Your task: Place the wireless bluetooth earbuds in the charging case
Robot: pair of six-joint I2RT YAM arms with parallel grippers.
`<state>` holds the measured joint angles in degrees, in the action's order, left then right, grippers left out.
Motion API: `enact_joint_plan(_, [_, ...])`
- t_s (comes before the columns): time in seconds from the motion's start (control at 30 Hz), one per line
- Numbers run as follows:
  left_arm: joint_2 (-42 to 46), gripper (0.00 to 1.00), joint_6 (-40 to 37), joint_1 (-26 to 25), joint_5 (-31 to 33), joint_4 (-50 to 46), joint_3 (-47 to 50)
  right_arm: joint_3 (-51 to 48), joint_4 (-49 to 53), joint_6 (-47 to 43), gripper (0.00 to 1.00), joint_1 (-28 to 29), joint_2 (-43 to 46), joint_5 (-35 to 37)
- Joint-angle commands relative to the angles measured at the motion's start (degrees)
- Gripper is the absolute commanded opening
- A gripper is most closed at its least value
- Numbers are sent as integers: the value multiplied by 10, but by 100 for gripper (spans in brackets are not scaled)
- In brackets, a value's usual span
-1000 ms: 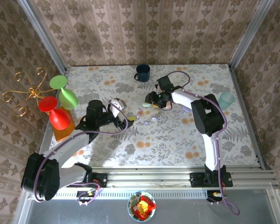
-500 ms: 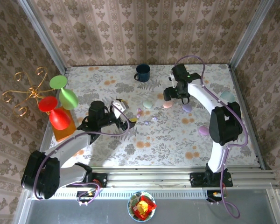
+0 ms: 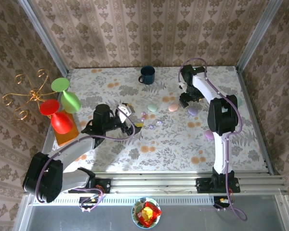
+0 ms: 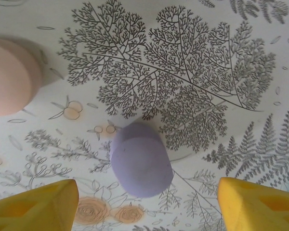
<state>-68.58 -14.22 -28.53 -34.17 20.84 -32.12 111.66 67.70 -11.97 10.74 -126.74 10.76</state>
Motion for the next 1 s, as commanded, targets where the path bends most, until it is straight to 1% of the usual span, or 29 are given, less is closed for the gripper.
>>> enact_joint_plan(0.0, [-3,100,-9,-6,-11,13,-8,45,62,-31,75,-3,-36,1])
enact_joint_plan(0.17, [-7,100,-8,-8,-10,19,-8,65,80,-38,71,-4,-78,7])
enact_joint_plan(0.4, [-15,100,-6,-10,-12,26,-10,65,81,-47,67,-4,-103,11])
enact_joint_plan(0.67, [-16,100,-3,-13,-9,27,-11,62,81,-43,53,-6,-112,11])
enact_joint_plan(0.83, [-16,100,-2,-13,-2,29,-11,54,72,-25,41,-10,-84,0])
enact_joint_plan(0.9, [-19,100,5,-14,13,36,-12,42,57,-11,39,-9,-61,-23])
enact_joint_plan(0.97, [-24,100,21,-18,44,44,-14,20,34,8,38,-10,-31,-44])
